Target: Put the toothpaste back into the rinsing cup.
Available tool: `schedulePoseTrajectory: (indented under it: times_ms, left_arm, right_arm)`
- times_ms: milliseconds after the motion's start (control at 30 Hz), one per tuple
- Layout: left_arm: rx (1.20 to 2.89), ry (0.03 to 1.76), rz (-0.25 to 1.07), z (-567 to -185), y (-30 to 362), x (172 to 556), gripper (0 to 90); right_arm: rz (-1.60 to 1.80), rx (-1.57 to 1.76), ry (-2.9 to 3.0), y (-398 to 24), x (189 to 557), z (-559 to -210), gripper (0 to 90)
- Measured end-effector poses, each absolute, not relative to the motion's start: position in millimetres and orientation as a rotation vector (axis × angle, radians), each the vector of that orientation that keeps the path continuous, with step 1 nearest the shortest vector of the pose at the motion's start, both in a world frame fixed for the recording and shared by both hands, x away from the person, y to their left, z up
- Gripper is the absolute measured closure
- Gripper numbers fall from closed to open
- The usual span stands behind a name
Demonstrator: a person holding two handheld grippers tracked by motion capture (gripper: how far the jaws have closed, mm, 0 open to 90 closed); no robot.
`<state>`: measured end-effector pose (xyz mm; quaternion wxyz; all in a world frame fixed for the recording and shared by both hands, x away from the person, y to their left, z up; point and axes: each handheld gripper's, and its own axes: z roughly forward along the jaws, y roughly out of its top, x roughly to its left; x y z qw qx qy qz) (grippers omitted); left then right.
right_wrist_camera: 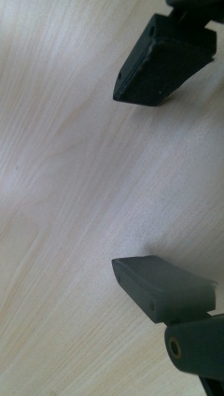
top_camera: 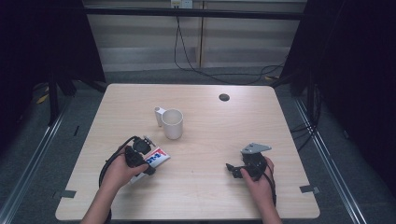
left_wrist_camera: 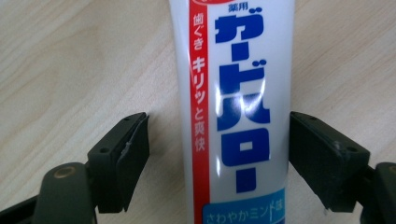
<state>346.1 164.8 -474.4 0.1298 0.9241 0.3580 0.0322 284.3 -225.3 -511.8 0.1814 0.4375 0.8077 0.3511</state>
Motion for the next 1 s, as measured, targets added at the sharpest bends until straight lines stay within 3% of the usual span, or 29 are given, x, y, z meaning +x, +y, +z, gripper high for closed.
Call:
schedulePoseTrajectory:
  times_ms: [267,333,433,633,800,1000]
  left_arm:
    - [2.719,1.057,0.068,-473.6,158.9,352.8,25.4]
    - [2.724,1.049,0.069,-472.9,158.2,353.0,29.0]
    - [2.757,1.036,0.050,-469.2,153.1,351.5,44.0]
    - [2.794,1.056,0.040,-467.5,147.6,353.4,46.2]
    - [2.802,1.028,0.082,-464.1,147.5,349.8,53.0]
    - [2.708,1.003,0.103,-459.3,153.2,344.0,58.6]
  right_arm:
    - [0.994,1.237,2.282,-225.4,284.4,-511.9,16.0]
    - [0.994,1.237,2.282,-225.4,284.4,-511.9,16.0]
    - [0.994,1.236,2.282,-225.4,284.4,-511.9,16.0]
    - [0.994,1.237,2.282,-225.4,284.4,-511.9,16.0]
    - [0.994,1.237,2.282,-225.4,284.4,-511.9,16.0]
    - [0.994,1.238,2.282,-225.4,284.5,-511.9,16.0]
